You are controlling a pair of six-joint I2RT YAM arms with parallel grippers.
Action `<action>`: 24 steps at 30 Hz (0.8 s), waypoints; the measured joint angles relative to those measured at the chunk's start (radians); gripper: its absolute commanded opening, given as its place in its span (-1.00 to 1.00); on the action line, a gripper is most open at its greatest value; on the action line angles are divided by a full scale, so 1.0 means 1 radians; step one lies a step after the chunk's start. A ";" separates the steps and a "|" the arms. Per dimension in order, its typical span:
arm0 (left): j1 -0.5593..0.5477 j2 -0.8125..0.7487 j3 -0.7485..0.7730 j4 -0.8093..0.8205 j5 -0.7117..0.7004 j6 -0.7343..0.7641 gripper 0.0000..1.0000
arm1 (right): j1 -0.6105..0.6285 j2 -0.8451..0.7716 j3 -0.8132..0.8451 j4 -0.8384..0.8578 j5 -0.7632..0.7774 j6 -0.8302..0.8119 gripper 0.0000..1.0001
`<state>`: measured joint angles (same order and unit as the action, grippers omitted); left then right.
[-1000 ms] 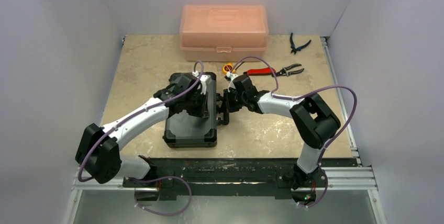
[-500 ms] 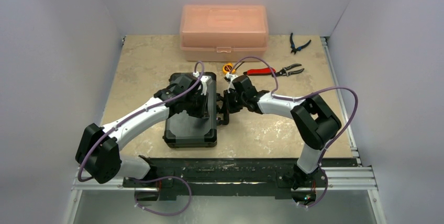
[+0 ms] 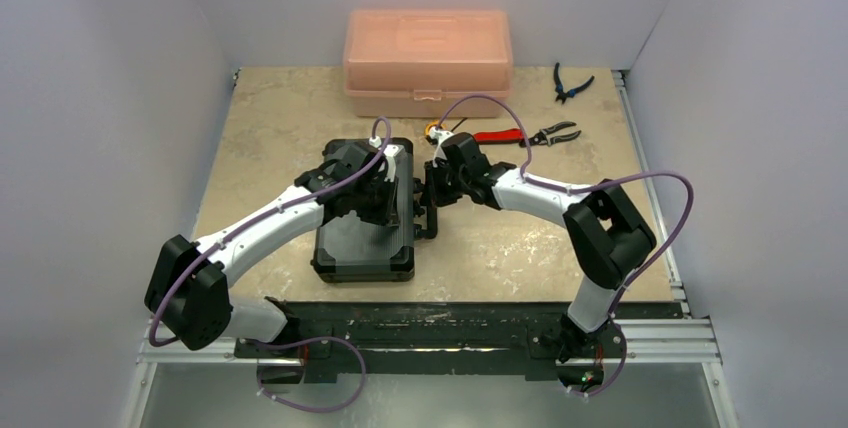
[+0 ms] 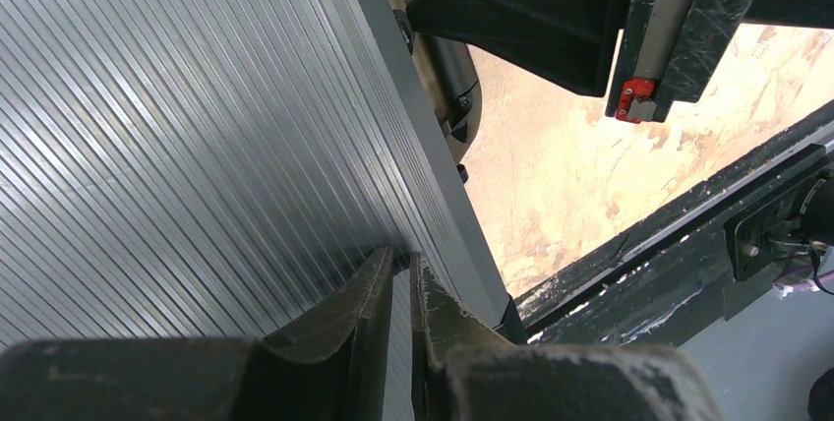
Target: Pack up texas hold em set
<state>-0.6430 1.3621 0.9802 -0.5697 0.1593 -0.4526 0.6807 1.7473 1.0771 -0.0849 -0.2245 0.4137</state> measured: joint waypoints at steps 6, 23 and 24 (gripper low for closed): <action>-0.001 0.000 0.000 0.000 -0.003 0.000 -0.77 | 0.000 0.003 0.009 -0.014 0.007 -0.004 -0.98; -0.004 0.019 0.024 -0.024 -0.007 0.001 -0.77 | -0.009 0.091 0.016 -0.006 0.004 0.006 -1.00; -0.005 0.019 0.024 -0.024 -0.008 0.001 -0.75 | -0.009 0.091 0.018 -0.010 0.006 0.004 -1.00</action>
<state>-0.6483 1.3811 1.0042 -0.5941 0.1513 -0.4519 0.6720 1.8385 1.0954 -0.0952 -0.2188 0.4179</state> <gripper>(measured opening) 0.114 0.005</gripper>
